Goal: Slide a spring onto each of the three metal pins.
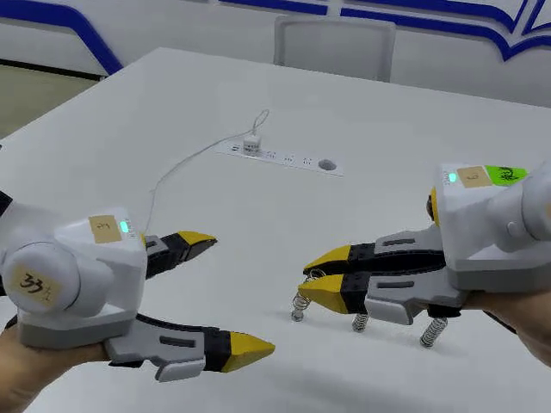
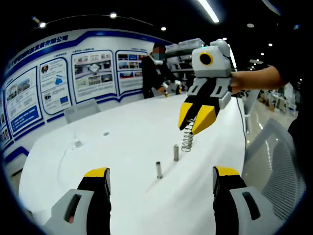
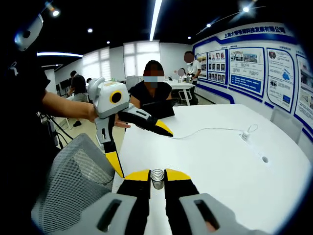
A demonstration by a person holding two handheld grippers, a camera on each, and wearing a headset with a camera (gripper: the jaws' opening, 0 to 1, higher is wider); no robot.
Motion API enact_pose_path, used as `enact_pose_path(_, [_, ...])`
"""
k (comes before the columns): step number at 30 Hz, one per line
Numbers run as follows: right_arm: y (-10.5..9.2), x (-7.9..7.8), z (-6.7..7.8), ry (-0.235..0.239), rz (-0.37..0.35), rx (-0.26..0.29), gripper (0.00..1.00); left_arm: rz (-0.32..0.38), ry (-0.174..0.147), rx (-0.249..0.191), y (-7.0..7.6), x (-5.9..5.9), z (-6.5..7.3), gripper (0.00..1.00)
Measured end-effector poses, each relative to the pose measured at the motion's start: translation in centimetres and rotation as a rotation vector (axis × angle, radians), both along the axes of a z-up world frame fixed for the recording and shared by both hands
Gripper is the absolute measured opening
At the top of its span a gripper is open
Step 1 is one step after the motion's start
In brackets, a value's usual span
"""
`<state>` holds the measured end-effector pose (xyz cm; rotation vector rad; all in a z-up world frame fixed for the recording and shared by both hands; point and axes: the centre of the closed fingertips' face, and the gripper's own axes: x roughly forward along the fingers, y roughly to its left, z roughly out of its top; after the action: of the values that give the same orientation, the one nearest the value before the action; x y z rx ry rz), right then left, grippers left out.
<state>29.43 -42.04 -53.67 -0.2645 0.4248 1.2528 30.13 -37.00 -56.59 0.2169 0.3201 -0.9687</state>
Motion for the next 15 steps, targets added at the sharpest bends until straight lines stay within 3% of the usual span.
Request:
enact_pose_path(7, [-0.8, 1.2, -0.1, 0.008, -0.047, -0.001, 0.11, 0.039, 0.012, -0.062, 0.9, 0.4, 0.7, 0.96])
enact_pose_path(15, [-1.9, 3.8, 0.2, 0.016, -0.161, 0.021, 0.11, 0.045, 0.03, -0.05, 1.5, 0.4, 0.1, 1.0])
